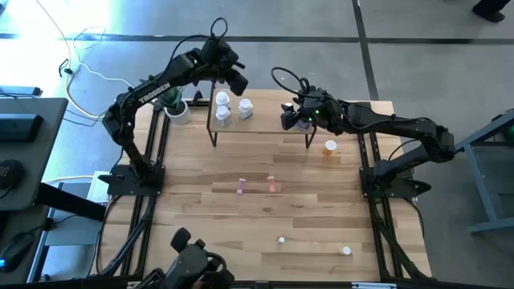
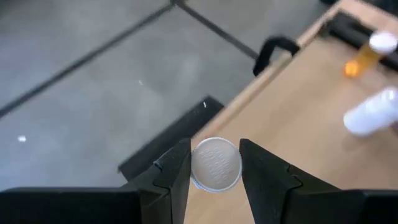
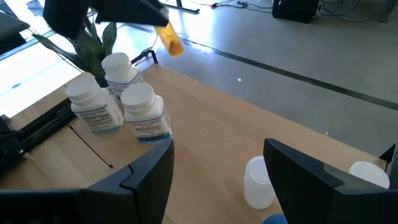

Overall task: Pick and place medicine bottles onto shelf by color
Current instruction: Put the bottom orange pill bottle on the shelf

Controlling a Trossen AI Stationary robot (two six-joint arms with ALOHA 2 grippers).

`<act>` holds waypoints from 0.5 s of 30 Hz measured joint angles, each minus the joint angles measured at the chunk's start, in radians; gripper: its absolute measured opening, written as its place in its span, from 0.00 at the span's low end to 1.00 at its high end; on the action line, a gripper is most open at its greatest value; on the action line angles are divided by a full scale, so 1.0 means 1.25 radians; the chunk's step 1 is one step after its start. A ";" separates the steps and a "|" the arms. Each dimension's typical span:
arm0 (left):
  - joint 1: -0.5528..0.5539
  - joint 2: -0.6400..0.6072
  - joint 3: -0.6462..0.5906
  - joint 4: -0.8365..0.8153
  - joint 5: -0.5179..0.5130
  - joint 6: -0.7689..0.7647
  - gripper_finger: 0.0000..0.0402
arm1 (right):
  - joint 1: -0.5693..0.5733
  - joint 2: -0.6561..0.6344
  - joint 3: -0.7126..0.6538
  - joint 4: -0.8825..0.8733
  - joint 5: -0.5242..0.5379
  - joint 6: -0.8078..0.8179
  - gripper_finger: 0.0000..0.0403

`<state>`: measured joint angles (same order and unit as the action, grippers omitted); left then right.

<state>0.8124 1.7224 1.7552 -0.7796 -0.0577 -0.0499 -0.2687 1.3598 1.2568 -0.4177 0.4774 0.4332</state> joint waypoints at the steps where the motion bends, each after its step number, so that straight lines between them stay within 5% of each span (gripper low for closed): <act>1: -0.001 0.006 0.000 -0.006 0.002 0.001 0.29 | 0.000 0.000 0.000 -0.004 0.000 0.006 0.59; 15: -0.018 0.069 0.001 -0.010 0.023 0.021 0.29 | 0.000 0.000 0.000 -0.024 0.000 0.010 0.59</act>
<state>0.7903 1.8088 1.7561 -0.7919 -0.0294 -0.0238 -0.2687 1.3598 1.2568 -0.4473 0.4774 0.4454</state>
